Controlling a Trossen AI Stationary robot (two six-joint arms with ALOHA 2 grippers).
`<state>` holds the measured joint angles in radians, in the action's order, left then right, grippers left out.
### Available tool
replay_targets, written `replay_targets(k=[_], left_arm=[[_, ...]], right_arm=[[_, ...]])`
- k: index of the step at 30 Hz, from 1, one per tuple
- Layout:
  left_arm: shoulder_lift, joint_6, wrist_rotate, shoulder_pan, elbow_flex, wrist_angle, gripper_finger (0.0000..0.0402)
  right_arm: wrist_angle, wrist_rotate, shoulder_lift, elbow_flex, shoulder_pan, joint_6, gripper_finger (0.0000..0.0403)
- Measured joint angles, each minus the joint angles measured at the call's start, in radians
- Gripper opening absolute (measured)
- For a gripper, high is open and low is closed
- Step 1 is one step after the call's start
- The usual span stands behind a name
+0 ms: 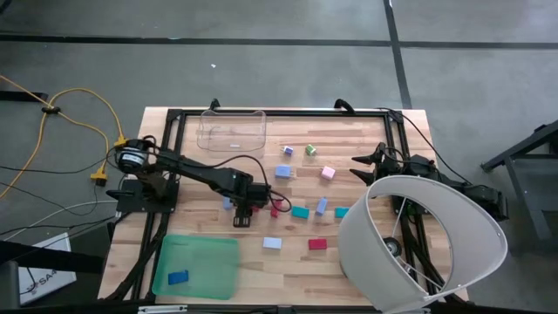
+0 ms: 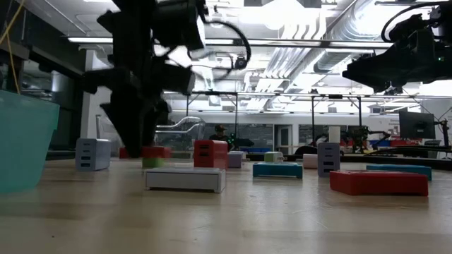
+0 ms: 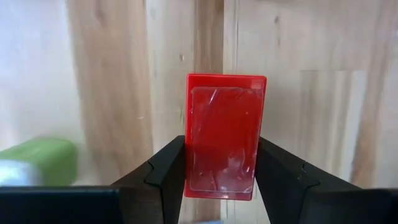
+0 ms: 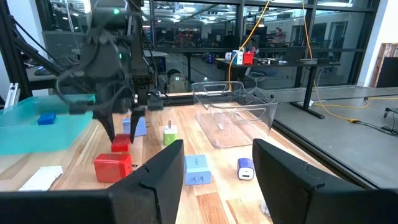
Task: Pick & Place Office items
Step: Put the left red digital clock into the green bin
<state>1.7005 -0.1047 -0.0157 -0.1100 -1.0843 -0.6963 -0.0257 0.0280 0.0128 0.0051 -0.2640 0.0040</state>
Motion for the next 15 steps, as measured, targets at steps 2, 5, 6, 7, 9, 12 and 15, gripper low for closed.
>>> replay_targets(k=[2,5,6,7,9,12,15], left_arm=[[-0.032,0.0,-0.032,-0.008,0.0,-0.022,0.0157],[-0.081,-0.022,-0.073,-0.022,0.0,-0.057,0.0157],[-0.097,-0.034,-0.078,-0.026,0.0,-0.072,0.0157],[-0.113,-0.049,-0.079,-0.032,0.0,-0.09,0.0157],[-0.146,-0.073,-0.087,-0.046,0.0,-0.114,0.0157],[-0.194,-0.095,-0.094,-0.078,0.0,-0.15,0.0157],[-0.248,-0.115,-0.123,-0.113,0.0,-0.176,0.0157]], right_arm=[[0.0,0.0,0.0,0.0,0.0,0.0,0.0178],[0.0,0.0,0.0,0.0,0.0,0.0,0.0178],[0.0,0.0,0.0,0.0,0.0,0.0,0.0178],[0.0,0.0,0.0,0.0,0.0,0.0,0.0178],[0.0,0.0,0.0,0.0,0.0,0.0,0.0178],[0.0,0.0,0.0,0.0,0.0,0.0,0.0178],[0.0,0.0,0.0,0.0,0.0,0.0,0.0178]])
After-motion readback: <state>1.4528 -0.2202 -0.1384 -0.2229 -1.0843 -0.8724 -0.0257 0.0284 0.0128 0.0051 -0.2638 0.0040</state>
